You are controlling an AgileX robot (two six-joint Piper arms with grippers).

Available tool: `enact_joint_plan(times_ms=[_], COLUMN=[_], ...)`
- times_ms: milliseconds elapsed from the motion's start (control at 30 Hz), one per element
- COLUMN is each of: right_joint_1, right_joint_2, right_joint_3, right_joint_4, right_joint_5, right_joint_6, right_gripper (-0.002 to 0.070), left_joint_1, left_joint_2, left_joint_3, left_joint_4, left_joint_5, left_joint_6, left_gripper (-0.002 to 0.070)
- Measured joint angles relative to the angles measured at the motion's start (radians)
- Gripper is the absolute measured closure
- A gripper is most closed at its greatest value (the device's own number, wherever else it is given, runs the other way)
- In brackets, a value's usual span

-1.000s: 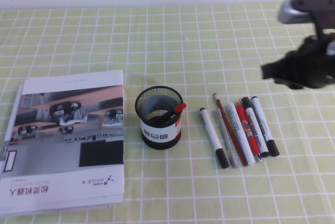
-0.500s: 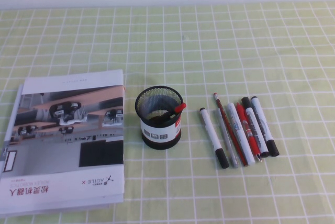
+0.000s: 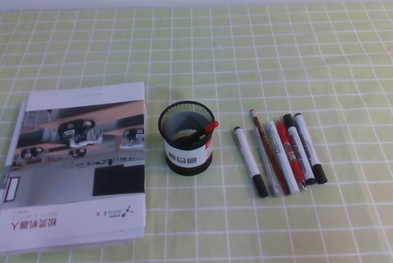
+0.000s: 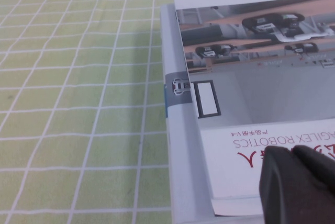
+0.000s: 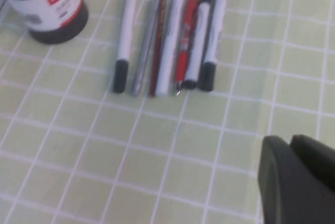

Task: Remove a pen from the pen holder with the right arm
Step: 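Take a marker out of the pen holder and lay it on the table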

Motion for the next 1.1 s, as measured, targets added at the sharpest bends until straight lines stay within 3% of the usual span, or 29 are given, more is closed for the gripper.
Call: enact_joint_plan(times_ms=[267,400,667,1100], right_joint_1=[-0.245,-0.314,-0.368,-0.368], right_joint_2=[-0.233,-0.368,-0.535,-0.537], right_joint_3=[0.345,0.483,0.595,0.601], right_joint_4=[-0.022,-0.022,-0.022,-0.026], right_joint_5=[-0.443,-0.555,-0.573,-0.501], right_joint_6=[0.0,0.0,0.0,-0.01], right_gripper=[0.0689,0.0688,0.0689,0.0689], left_joint_1=[0.0,0.0,0.0,0.0], left_joint_2=[0.0,0.0,0.0,0.0], left_joint_3=[0.0,0.0,0.0,0.0], left_joint_4=[0.0,0.0,0.0,0.0], left_joint_5=[0.0,0.0,0.0,0.0], left_joint_6=[0.0,0.0,0.0,0.0], left_gripper=[0.0681,0.0681,0.0681,0.0681])
